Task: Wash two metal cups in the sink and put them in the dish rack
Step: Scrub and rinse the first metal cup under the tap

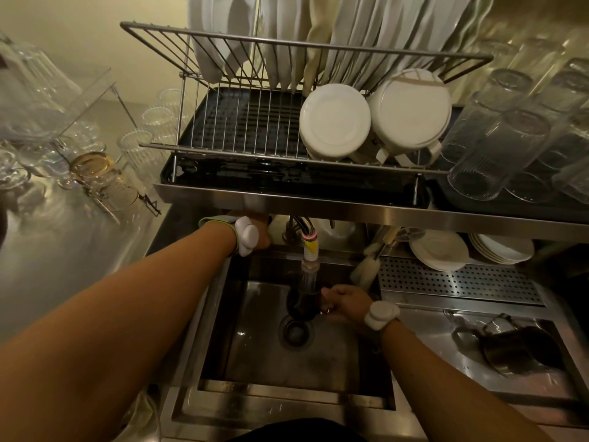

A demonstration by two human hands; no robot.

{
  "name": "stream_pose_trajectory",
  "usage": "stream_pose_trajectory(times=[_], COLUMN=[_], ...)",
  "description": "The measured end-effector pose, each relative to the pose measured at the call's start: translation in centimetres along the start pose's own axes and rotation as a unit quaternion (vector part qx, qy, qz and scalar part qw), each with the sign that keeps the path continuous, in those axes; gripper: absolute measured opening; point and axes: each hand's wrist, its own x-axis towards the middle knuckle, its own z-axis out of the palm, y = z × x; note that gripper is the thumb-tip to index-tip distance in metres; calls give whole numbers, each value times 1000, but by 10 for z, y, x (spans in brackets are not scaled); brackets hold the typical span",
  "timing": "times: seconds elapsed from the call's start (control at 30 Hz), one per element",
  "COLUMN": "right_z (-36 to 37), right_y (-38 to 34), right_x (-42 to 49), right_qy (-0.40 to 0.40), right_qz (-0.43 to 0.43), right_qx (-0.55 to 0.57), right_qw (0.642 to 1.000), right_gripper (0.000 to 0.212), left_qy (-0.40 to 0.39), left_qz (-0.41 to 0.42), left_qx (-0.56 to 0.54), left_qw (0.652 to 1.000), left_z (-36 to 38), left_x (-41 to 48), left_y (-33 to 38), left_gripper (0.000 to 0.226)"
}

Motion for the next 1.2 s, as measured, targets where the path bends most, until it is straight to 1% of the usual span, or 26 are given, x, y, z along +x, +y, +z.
stream_pose_trajectory(times=[0.07, 0.13, 0.17, 0.2, 0.27, 0.33, 0.37, 0.43, 0.47, 0.53, 0.6, 0.63, 0.67, 0.73, 0.77, 0.83, 0.9, 0.93, 1.03, 1.07, 1.13, 1.2], right_z=[-3, 1, 2, 3, 1, -2, -2, 0, 1, 3, 3, 3, 4, 5, 4, 1, -3, -4, -1, -2, -5, -3], right_y=[0, 0, -2, -1, 1, 0, 0, 3, 4, 8, 7, 6, 5, 4, 4, 6, 6, 8, 10, 12, 16, 5], right_x=[0, 2, 2, 3, 3, -1, 0, 3, 4, 5, 3, 3, 3, 3, 2, 1, 1, 5, 10, 12, 17, 6], right_qy=[2, 41, 44, 34, -1, -13, 6, 55, 66, 44, 27, 27, 37, 64, 62, 27, 29, 46, 70, 58, 25, 32], right_qz=[-2, -35, -37, -33, -5, 4, -6, -29, -30, -17, 7, 0, -16, -44, -51, -36, -24, -31, -48, -44, -25, -19], right_qx=[4, -51, -67, -69, -24, -6, -16, -45, -53, -10, 45, 55, 50, 11, -1, 12, 19, 9, -17, -10, 5, 24], right_qw=[1000, 997, 996, 997, 1000, 1000, 1000, 997, 996, 999, 999, 998, 998, 997, 997, 999, 999, 998, 996, 997, 999, 999], right_gripper=[30, 31, 31, 31, 30, 29, 30, 32, 32, 32, 34, 34, 33, 27, 26, 29, 33, 34, 26, 27, 36, 37], left_qy=[-13, -17, -10, -8, -2, -5, -7, -6, -2, 13, 47, 63, 82, 107, 115, 111, 99, 94, 69, 60, 32, -9], left_qz=[-1, -2, 1, 2, 3, -2, -5, -4, 3, 23, 46, 54, 64, 90, 101, 100, 86, 76, 31, 22, 17, 7], left_qx=[2, 10, 12, 16, 23, 19, 17, 12, 3, 2, -28, -43, -54, -79, -94, -99, -90, -96, -125, -115, -73, -42], left_qw=[1000, 1000, 1000, 1000, 1000, 1000, 1000, 1000, 1000, 1000, 997, 996, 993, 987, 984, 984, 987, 988, 989, 991, 997, 999], left_z=[2, 2, 2, 2, 1, 2, 3, 3, 2, -1, 0, 1, 4, 13, 15, 20, 23, 23, 22, 21, 20, 20], left_x=[0, -1, -1, 0, -2, -1, 1, 0, -1, -8, -15, -18, -21, -22, -24, -27, -30, -32, -38, -40, -42, -45], left_y=[0, 2, 1, 2, 3, 3, 4, 6, 5, 3, 1, -2, -3, -6, -7, -10, -15, -18, -24, -26, -27, -28], left_gripper=[28, 26, 24, 21, 15, 9, 4, 5, 4, 15, 20, 23, 33, 61, 71, 76, 73, 70, 54, 51, 43, 39])
